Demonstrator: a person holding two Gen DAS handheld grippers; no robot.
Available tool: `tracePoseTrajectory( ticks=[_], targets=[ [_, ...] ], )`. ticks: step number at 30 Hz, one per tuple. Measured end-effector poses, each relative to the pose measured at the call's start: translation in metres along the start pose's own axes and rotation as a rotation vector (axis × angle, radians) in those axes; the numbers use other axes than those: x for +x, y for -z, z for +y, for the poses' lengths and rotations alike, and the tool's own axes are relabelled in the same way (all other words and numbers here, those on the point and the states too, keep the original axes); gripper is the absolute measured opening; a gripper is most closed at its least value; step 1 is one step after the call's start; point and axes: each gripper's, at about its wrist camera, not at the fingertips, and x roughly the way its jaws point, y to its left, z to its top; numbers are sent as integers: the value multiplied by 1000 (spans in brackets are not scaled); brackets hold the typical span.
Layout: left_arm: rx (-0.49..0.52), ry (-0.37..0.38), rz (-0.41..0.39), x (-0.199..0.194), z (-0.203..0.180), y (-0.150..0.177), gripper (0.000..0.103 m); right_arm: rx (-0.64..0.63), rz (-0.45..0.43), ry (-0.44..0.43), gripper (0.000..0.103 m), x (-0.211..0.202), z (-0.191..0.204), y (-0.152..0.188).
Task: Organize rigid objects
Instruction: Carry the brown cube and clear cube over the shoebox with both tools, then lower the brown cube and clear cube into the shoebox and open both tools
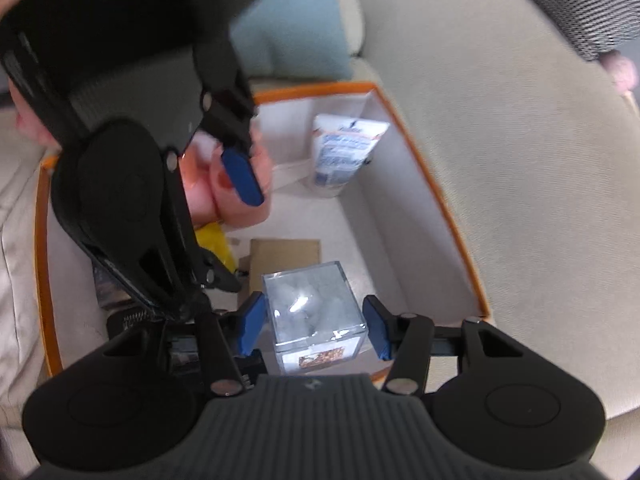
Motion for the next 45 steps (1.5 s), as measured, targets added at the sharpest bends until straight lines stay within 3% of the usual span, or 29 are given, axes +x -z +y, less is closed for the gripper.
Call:
tracePoseTrajectory(
  ticks=[7, 12, 18, 25, 38, 45],
  targets=[
    [29, 22, -13, 1, 0, 4, 74, -9, 94, -77, 54, 30, -2, 1],
    [36, 39, -12, 12, 3, 3, 70, -23, 147, -74, 52, 47, -4, 0],
    [29, 42, -14, 16, 7, 3, 59, 5, 140, -120, 51, 62, -8, -1],
    [23, 44, -19, 17, 10, 4, 58, -6, 158, -122, 48, 79, -8, 0],
    [6, 23, -33, 8, 4, 5, 58, -109, 221, -83, 50, 79, 2, 8],
    [9, -9, -84, -17, -12, 12, 58, -87, 167, -43, 57, 47, 12, 10]
  ],
)
